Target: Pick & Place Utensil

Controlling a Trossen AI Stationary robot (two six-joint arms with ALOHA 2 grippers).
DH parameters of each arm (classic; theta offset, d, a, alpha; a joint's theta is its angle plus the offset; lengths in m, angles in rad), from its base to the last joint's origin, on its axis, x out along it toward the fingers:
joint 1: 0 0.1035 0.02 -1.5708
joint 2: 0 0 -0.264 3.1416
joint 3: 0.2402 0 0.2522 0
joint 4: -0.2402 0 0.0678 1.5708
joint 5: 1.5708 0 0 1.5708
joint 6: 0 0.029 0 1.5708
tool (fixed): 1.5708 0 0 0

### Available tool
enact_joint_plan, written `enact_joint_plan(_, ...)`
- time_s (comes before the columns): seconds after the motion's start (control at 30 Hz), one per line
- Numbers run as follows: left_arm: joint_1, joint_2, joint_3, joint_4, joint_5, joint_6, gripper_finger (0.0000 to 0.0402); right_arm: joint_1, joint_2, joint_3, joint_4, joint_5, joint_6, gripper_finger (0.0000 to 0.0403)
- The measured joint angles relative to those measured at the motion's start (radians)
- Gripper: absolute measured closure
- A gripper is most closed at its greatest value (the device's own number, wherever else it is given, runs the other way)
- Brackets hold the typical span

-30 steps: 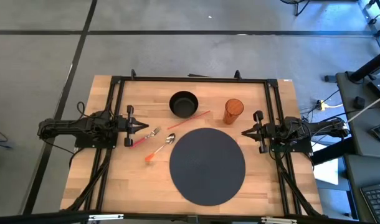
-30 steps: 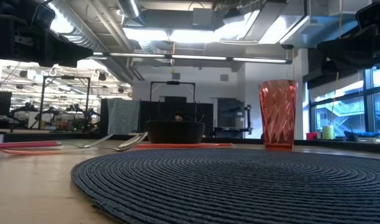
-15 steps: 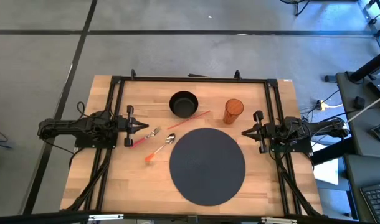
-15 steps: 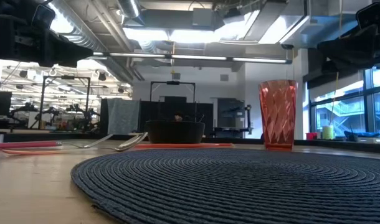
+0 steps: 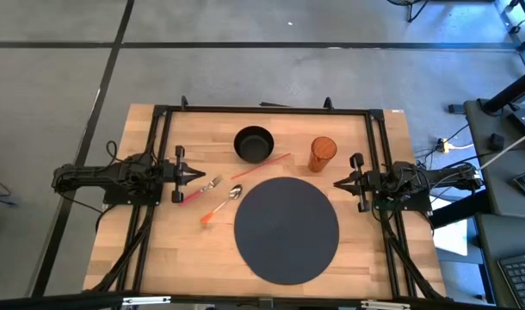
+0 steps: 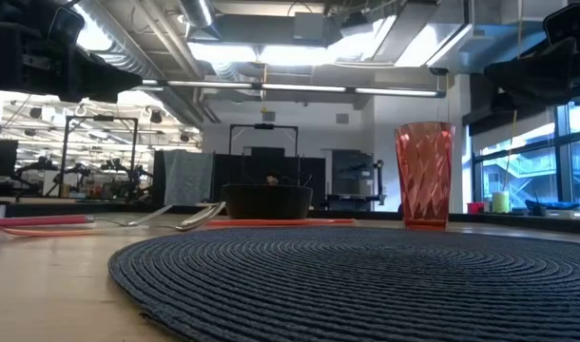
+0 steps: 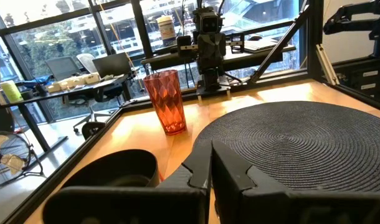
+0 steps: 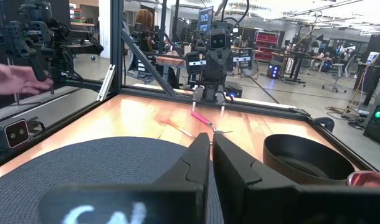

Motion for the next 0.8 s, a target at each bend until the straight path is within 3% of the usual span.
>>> enact_joint_plan(0.67, 0.000, 0.000, -0.001, 0.035, 0.000, -0.007, 0.0398, 0.000, 0.000, 0.000, 0.000, 0.000, 0.000, 0.0381)
enact_joint_plan(0.8, 0.000, 0.000, -0.001, 0.067, 0.009, -0.139, 0.0398, 0.000, 0.000, 0.000, 0.000, 0.000, 0.000, 0.0381)
